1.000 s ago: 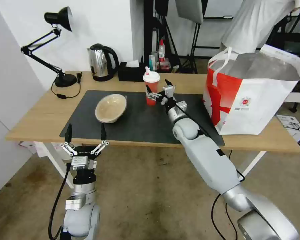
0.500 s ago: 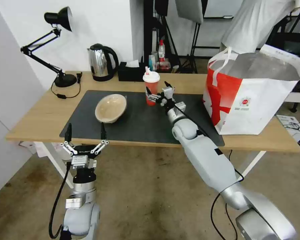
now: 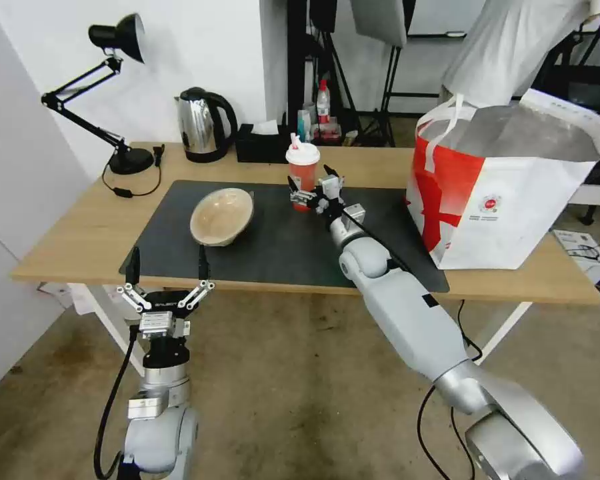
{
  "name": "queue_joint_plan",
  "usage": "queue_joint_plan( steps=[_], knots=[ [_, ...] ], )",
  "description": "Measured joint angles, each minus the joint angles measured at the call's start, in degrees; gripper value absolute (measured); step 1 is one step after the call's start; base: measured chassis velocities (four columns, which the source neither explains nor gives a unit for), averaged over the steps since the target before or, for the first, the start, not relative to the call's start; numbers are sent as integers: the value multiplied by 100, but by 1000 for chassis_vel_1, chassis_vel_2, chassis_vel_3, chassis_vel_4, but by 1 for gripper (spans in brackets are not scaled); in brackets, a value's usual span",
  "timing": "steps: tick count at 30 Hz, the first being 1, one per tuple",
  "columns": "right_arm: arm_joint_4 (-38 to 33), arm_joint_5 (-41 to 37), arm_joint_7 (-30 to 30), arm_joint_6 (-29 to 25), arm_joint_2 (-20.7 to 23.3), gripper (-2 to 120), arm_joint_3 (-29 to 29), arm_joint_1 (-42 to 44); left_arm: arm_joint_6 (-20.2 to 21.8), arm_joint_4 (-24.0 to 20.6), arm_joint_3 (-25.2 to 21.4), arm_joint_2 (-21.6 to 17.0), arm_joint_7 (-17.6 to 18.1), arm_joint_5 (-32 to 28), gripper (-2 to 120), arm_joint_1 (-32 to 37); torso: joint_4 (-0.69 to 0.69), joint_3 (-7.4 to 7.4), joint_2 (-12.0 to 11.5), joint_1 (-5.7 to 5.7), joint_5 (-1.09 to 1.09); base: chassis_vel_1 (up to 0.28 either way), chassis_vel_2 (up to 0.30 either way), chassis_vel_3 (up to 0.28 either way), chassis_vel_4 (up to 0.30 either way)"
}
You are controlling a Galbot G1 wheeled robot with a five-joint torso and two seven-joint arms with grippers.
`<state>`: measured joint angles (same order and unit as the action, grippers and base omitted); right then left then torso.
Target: Pick up the trash from the table and place it into the takeout bag.
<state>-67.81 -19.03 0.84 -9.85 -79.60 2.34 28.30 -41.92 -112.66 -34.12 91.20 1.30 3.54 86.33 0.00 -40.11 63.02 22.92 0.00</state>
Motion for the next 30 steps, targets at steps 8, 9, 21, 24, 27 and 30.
queue_joint_plan(
  steps=[8,9,21,24,27,30],
  knots=[
    [264,91,-14,-61,-124,100,-4,-119,-19,-50,-27,-1,2,-17,100,48,1,0,0,0,0,0,0,0,0],
    [264,91,-14,-61,-124,100,-4,-119,-19,-50,-27,-1,2,-17,100,48,1,0,0,0,0,0,0,0,0],
    [626,189,-59,-150,-247,100,-37,-254,-48,-43,-9,-1,2,-18,100,52,0,0,0,0,0,0,0,0,0],
    [686,196,-72,-167,-275,100,-38,-281,-52,-40,-14,-1,2,-18,100,52,0,0,0,0,0,0,0,0,0],
    [747,204,-82,-190,-304,100,-44,-306,-55,-38,-18,-1,2,-18,100,53,1,0,0,0,0,0,0,0,0],
    [840,214,-95,-230,-327,100,-50,-342,-56,-31,-20,-1,2,-19,100,53,0,0,0,0,0,0,0,0,0]
  ],
)
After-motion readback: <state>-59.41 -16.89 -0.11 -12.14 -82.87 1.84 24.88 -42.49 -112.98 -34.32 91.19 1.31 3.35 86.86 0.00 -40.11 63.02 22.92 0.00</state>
